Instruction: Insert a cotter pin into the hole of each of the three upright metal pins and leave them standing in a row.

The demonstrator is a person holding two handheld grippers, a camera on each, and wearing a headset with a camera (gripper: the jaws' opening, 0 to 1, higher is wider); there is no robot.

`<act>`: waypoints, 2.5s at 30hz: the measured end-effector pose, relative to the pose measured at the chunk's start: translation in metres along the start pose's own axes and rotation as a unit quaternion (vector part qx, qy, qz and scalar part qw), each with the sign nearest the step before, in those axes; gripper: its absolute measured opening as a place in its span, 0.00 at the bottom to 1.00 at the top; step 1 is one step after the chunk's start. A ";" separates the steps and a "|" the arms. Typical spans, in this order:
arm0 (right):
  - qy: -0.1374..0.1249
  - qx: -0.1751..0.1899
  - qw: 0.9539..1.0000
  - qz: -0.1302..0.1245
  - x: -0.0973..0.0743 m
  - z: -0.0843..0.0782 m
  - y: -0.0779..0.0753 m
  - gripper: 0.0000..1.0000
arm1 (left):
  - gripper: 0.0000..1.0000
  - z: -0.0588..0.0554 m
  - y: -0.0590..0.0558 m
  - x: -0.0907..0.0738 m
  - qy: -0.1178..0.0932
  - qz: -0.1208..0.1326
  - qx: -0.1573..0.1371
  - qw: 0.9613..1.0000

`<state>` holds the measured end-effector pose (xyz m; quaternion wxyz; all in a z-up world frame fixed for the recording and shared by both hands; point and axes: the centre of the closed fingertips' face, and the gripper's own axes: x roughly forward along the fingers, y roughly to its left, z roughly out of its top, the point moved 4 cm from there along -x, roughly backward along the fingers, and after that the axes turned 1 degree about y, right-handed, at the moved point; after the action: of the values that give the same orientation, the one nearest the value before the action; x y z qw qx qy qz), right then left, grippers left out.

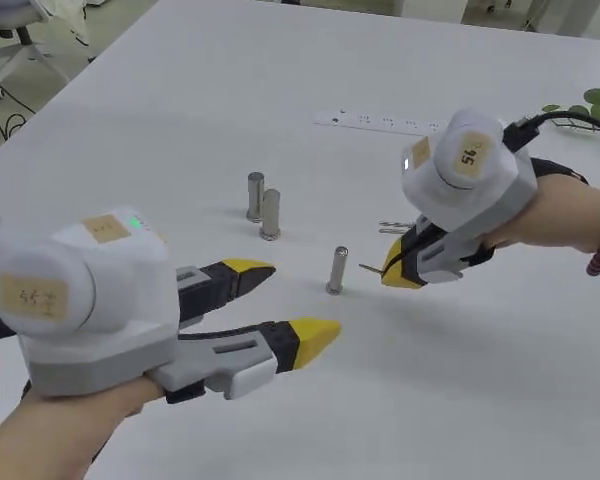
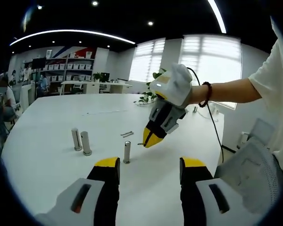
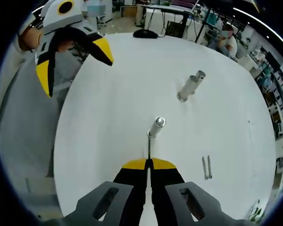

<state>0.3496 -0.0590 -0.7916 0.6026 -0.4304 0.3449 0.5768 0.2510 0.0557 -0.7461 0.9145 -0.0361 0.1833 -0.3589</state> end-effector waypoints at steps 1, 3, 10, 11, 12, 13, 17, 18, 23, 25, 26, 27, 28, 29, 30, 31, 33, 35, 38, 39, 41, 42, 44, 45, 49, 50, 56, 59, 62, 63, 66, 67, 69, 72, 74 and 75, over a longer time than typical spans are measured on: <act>0.002 -0.001 1.000 -0.001 0.001 0.000 -0.001 0.02 | 0.52 0.000 0.001 0.000 0.000 0.002 0.000 1.000; 0.004 -0.003 1.000 0.000 0.001 0.001 -0.002 0.02 | 0.53 0.000 0.001 0.000 -0.001 0.004 0.000 1.000; 0.014 -0.020 1.000 -0.011 0.003 0.005 -0.009 0.02 | 0.64 0.002 0.006 -0.001 -0.004 0.023 0.017 1.000; 0.014 -0.021 1.000 -0.011 0.003 0.005 -0.009 0.02 | 0.64 0.001 0.006 -0.001 -0.003 0.023 0.016 1.000; 0.016 -0.023 1.000 -0.011 0.003 0.005 -0.010 0.02 | 0.64 0.001 0.006 -0.001 -0.002 0.023 0.014 1.000; 0.017 -0.025 0.999 -0.014 0.005 0.006 -0.014 0.02 | 0.64 0.000 0.006 -0.001 0.000 0.024 0.013 1.000; 0.020 -0.027 0.999 -0.010 0.006 0.008 -0.015 0.02 | 0.66 0.000 0.007 -0.001 0.001 0.026 0.014 1.000; 0.021 -0.030 0.999 -0.010 0.006 0.009 -0.015 0.02 | 0.66 0.000 0.008 -0.001 0.002 0.027 0.014 1.000; 0.027 -0.040 0.999 -0.009 0.006 0.011 -0.014 0.03 | 0.66 -0.001 0.011 -0.001 0.006 0.031 0.014 0.999; 0.031 -0.048 0.998 -0.012 0.005 0.012 -0.014 0.03 | 0.66 -0.001 0.012 -0.002 0.006 0.033 0.014 0.999; 0.033 -0.051 0.998 -0.011 0.005 0.013 -0.014 0.03 | 0.66 -0.001 0.012 -0.002 0.005 0.034 0.014 0.999; 0.034 -0.053 0.998 -0.011 0.005 0.014 -0.014 0.03 | 0.66 -0.001 0.012 -0.002 0.005 0.034 0.014 0.999; 0.039 -0.059 0.997 -0.010 0.005 0.014 -0.015 0.03 | 0.66 -0.001 0.012 -0.002 0.006 0.034 0.013 0.999; 0.042 -0.063 0.997 -0.011 0.005 0.014 -0.016 0.03 | 0.66 -0.002 0.013 -0.002 0.007 0.035 0.014 0.999; 0.046 -0.069 0.996 -0.012 0.005 0.015 -0.016 0.03 | 0.66 -0.002 0.013 -0.002 0.009 0.036 0.016 0.999; 0.045 -0.069 0.997 -0.012 0.005 0.015 -0.016 0.03 | 0.66 -0.002 0.013 -0.002 0.011 0.036 0.017 0.999; 0.047 -0.074 0.996 -0.009 0.006 0.016 -0.015 0.03 | 0.66 -0.002 0.013 -0.003 0.010 0.036 0.016 0.999; 0.049 -0.075 0.996 -0.009 0.006 0.016 -0.015 0.03 | 0.65 -0.002 0.013 -0.003 0.009 0.036 0.016 0.999; 0.050 -0.077 0.996 -0.009 0.006 0.016 -0.015 0.03 | 0.65 -0.003 0.013 -0.003 0.013 0.037 0.018 0.999; 0.051 -0.076 0.996 -0.009 0.006 0.016 -0.016 0.03 | 0.65 -0.003 0.013 -0.003 0.014 0.037 0.018 0.999; 0.051 -0.073 0.996 -0.010 0.006 0.017 -0.016 0.03 | 0.64 -0.003 0.013 -0.003 0.014 0.038 0.018 0.999; 0.052 -0.069 0.996 -0.008 0.006 0.017 -0.016 0.03 | 0.64 -0.003 0.013 -0.003 0.015 0.038 0.019 0.999; 0.053 -0.066 0.996 -0.005 0.005 0.017 -0.014 0.03 | 0.64 -0.004 0.014 -0.003 0.018 0.039 0.021 0.999; 0.055 -0.067 0.996 -0.005 0.005 0.017 -0.014 0.03 | 0.64 -0.004 0.014 -0.003 0.018 0.039 0.021 0.999; 0.059 -0.060 0.996 -0.005 0.005 0.018 -0.013 0.03 | 0.63 -0.004 0.014 -0.003 0.017 0.039 0.021 0.999; 0.060 -0.060 0.996 -0.007 0.005 0.018 -0.013 0.03 | 0.63 -0.004 0.014 -0.003 0.017 0.040 0.021 0.999; 0.059 -0.046 0.997 -0.005 0.006 0.021 -0.014 0.03 | 0.62 -0.005 0.014 -0.002 0.021 0.041 0.023 0.999; 0.062 -0.049 0.997 -0.006 0.006 0.021 -0.015 0.03 | 0.61 -0.006 0.015 0.000 0.026 0.039 0.023 0.999; 0.061 -0.042 0.997 -0.004 0.006 0.022 -0.014 0.03 | 0.59 -0.007 0.013 0.001 0.028 0.037 0.026 0.999; 0.063 -0.041 0.997 -0.004 0.006 0.022 -0.014 0.03 | 0.58 -0.007 0.013 0.001 0.029 0.036 0.026 0.999; 0.060 -0.037 0.997 -0.003 0.006 0.025 -0.014 0.03 | 0.58 -0.008 0.013 0.000 0.030 0.035 0.027 0.999; 0.060 -0.037 0.998 -0.002 0.005 0.026 -0.014 0.03 | 0.58 -0.008 0.013 0.000 0.030 0.035 0.027 0.999; 0.063 -0.038 0.997 -0.003 0.006 0.027 -0.014 0.03 | 0.58 -0.007 0.014 0.000 0.027 0.036 0.026 0.999; 0.062 -0.035 0.997 -0.002 0.007 0.029 -0.015 0.03 | 0.57 -0.006 0.014 0.000 0.026 0.037 0.025 0.999; 0.060 -0.032 0.998 -0.001 0.007 0.030 -0.014 0.03 | 0.57 -0.006 0.014 0.000 0.026 0.037 0.026 0.999; 0.060 -0.031 0.998 -0.001 0.008 0.031 -0.014 0.03 | 0.57 -0.006 0.014 0.000 0.026 0.037 0.026 0.999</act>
<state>0.3621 -0.0274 -0.7848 0.5679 -0.4831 0.3620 0.5595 0.2580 0.0668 -0.7543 0.9229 0.0036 0.1987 -0.3298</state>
